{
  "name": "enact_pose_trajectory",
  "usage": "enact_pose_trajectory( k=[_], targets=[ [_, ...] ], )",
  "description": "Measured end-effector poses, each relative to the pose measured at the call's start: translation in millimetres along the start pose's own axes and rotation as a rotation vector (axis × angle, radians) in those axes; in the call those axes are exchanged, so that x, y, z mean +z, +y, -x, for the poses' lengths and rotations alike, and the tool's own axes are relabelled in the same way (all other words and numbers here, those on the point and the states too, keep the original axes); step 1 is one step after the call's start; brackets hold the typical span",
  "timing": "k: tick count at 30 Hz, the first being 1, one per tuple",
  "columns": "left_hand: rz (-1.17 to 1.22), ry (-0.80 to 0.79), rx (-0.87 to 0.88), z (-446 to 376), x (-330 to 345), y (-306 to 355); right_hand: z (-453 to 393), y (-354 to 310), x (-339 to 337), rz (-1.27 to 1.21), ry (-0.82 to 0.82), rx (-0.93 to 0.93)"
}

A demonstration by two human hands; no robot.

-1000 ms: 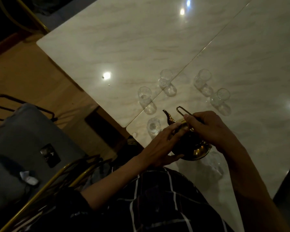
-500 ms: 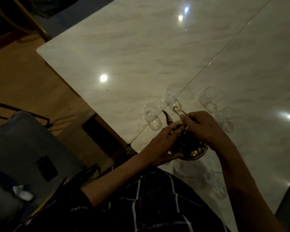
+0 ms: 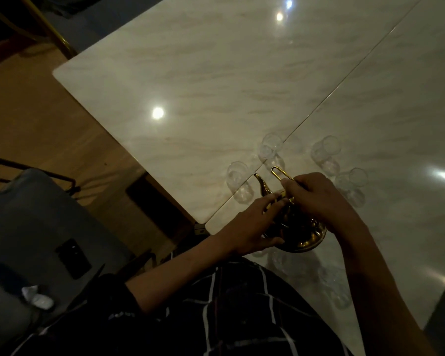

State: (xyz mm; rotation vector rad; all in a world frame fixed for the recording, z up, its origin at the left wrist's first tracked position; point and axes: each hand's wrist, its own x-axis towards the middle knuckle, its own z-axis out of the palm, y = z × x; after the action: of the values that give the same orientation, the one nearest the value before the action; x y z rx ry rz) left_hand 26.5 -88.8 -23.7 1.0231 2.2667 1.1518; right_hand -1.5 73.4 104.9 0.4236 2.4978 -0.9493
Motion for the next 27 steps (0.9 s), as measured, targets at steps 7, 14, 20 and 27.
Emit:
enact_pose_trajectory(
  k=[7,14,20,27],
  targets=[
    [-0.001,0.013,0.028,-4.6,0.8,7.1,3.6,0.4,-8.5,0.021,-0.007,-0.010],
    [-0.005,0.048,0.018,-6.3,4.5,15.1,6.2,1.8,-15.3,0.033,-0.003,-0.039],
    [-0.006,0.071,-0.001,-4.6,8.0,20.2,9.3,1.9,-18.8,0.037,-0.023,-0.070],
    [-0.017,0.089,-0.013,-2.2,11.0,25.2,12.6,0.0,-20.7,0.047,-0.037,-0.066]
  ],
)
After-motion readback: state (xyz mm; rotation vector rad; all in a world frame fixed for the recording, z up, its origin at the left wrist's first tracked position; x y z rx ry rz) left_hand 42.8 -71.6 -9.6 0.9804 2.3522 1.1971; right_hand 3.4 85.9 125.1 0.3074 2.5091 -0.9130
